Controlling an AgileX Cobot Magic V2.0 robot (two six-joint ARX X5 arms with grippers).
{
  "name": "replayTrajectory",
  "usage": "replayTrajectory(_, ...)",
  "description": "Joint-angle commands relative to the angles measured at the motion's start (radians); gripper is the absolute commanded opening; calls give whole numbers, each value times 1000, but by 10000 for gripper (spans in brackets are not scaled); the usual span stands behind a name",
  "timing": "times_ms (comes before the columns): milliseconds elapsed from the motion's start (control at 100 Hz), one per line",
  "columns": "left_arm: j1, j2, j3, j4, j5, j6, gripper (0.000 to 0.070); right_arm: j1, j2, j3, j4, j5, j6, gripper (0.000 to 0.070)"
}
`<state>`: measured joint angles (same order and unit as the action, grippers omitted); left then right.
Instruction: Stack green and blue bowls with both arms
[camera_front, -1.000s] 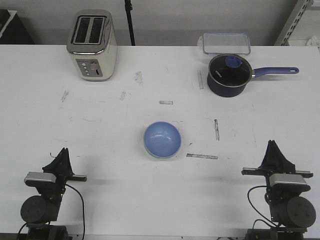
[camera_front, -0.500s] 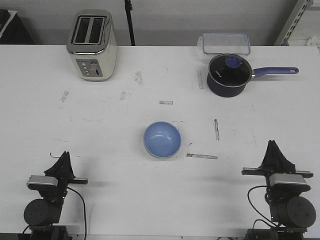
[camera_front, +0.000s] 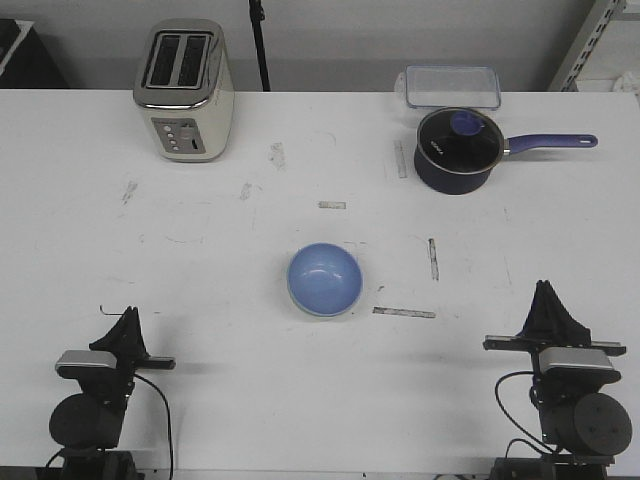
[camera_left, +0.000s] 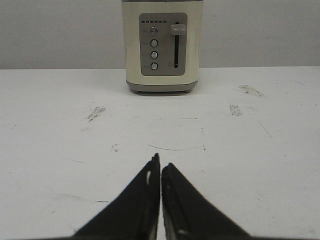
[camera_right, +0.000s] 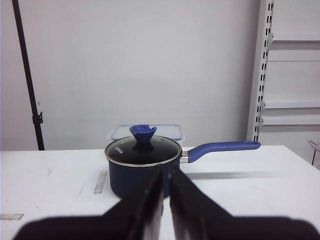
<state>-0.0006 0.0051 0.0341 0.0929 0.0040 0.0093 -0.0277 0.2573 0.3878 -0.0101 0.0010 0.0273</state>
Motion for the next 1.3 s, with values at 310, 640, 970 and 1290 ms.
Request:
replayTrajectory(310, -36, -2, -22, 16, -54, 1, 1, 0, -2, 2, 11, 0, 10, 14)
replayTrajectory(640, -39, -2, -22, 13, -47, 2, 1, 0, -2, 2, 10, -1, 10, 14)
replayTrajectory(970, -39, -2, -22, 13, -47, 2, 1, 0, -2, 2, 10, 0, 10, 14)
replayTrajectory(1290, -39, -2, -22, 13, -47, 2, 1, 0, -2, 2, 10, 0, 10, 14)
